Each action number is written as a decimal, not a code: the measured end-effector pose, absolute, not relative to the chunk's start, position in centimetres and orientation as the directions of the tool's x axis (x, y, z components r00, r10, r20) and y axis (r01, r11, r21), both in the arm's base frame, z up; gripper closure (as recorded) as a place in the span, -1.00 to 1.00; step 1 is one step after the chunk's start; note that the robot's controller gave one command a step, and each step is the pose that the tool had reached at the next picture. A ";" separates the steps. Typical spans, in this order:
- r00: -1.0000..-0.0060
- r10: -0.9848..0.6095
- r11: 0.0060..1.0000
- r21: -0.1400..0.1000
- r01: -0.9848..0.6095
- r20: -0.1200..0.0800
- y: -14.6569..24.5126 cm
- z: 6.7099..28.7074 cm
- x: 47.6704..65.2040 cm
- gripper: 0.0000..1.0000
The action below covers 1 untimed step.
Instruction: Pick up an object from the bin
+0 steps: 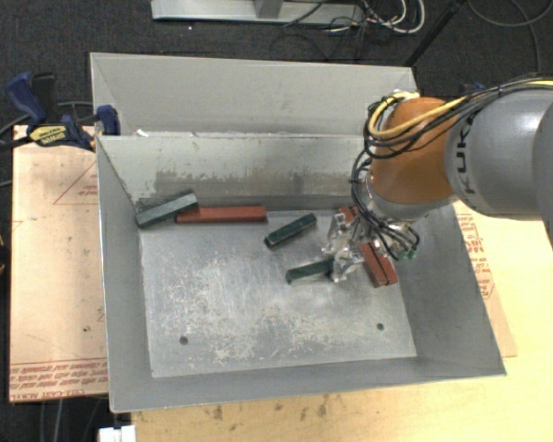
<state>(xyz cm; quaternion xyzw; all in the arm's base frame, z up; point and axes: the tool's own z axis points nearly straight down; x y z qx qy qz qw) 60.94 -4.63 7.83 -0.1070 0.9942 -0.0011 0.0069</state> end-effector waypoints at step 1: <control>-0.976 -0.218 0.976 -0.001 -0.218 -0.007 -5.9 23.0 62.1 1.00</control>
Offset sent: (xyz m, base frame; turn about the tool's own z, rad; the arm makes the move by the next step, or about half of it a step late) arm 0.0000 0.0000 0.0000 0.0000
